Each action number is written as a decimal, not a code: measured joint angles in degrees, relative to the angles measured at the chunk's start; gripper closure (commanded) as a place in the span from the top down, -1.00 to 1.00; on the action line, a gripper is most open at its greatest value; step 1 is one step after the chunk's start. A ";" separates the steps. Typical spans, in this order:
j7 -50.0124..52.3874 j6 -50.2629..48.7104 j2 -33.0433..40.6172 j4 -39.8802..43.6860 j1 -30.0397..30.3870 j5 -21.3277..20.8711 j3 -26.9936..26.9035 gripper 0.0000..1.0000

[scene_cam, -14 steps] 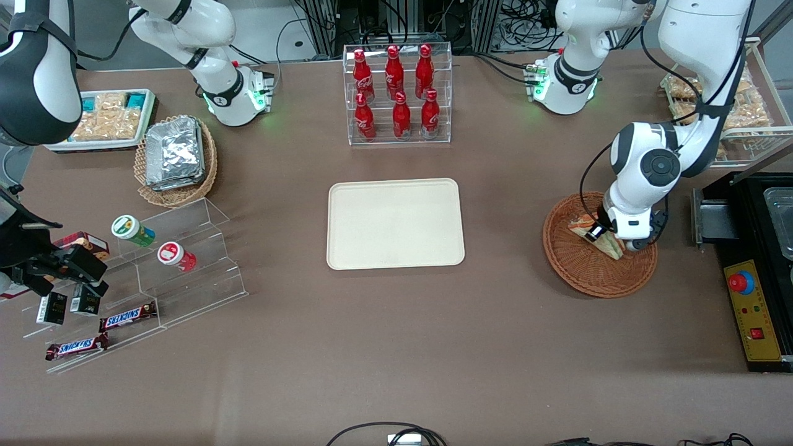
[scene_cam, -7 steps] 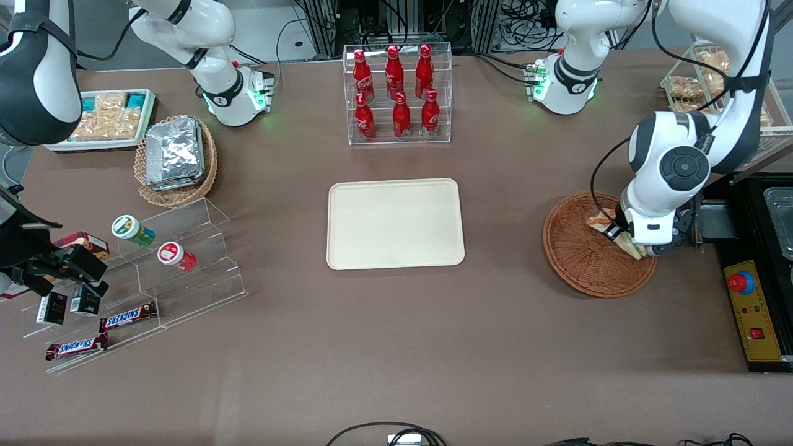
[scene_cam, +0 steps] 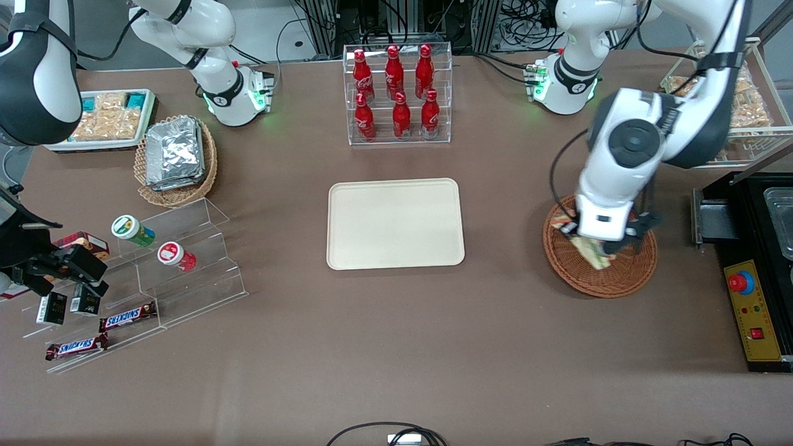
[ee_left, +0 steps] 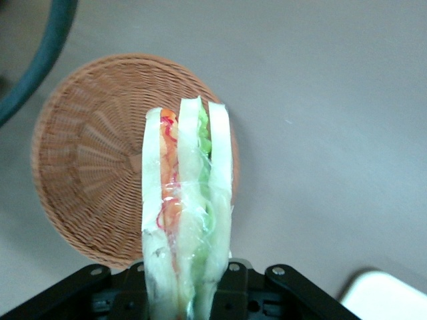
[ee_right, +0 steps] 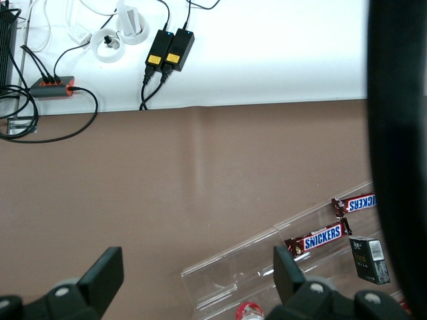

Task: Place sandwich from basket to tray
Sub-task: 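Lift the sandwich and carry it toward the cream tray, then lower the held sandwich onto the tray surface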

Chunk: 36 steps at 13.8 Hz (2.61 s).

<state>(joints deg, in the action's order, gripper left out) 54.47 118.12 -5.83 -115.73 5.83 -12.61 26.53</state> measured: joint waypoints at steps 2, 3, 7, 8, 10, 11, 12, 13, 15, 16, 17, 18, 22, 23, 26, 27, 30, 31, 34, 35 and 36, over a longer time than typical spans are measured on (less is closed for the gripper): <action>-0.04 0.00 -0.11 0.67 -0.12 0.97 3.93 -1.00; -0.46 0.00 -0.19 1.02 -0.16 1.32 5.78 -1.00; -4.90 -0.01 -1.93 1.44 -0.29 1.58 12.95 -1.00; -6.07 -0.03 -2.53 1.44 -0.35 1.58 14.45 -1.00; -7.77 -0.14 -3.74 1.42 -1.53 1.55 16.30 -1.00; -8.25 -0.18 -4.55 1.38 -2.95 1.45 16.54 -1.00; -8.37 -0.18 -5.52 1.33 -4.72 1.15 16.62 -1.00; -8.36 -0.17 -6.65 1.25 -6.47 0.58 16.65 -1.00; -8.33 0.02 -9.18 1.18 -8.46 0.06 16.64 -1.00; -8.34 0.77 -10.55 1.17 -9.01 -0.11 16.65 -1.00; -8.34 2.11 -11.81 1.17 -9.53 -0.31 16.65 -1.00; -8.36 3.53 -12.96 1.13 -10.04 -0.82 16.64 -1.00; -5.29 7.31 -17.20 0.69 -12.24 -6.44 16.61 -1.00; -3.09 8.47 -18.79 0.56 -12.54 -8.92 16.59 -1.00; 4.39 10.99 -24.54 0.51 -13.37 -16.96 16.52 -1.00; 6.70 11.52 -26.35 0.51 -13.55 -19.43 16.51 -1.00; 11.68 12.68 -30.23 0.72 -14.41 -25.04 16.49 -0.39; 12.34 12.69 -30.37 0.95 -14.57 -25.50 16.56 0.28; 12.65 12.70 -30.36 1.10 -14.62 -25.63 16.56 0.98; 12.87 12.70 -30.36 1.15 -14.62 -25.67 16.53 0.99; 13.12 12.70 -30.37 1.25 -14.60 -25.73 16.49 0.99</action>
<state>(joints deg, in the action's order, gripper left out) 67.59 130.82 -36.19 -114.47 -8.77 -38.34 43.02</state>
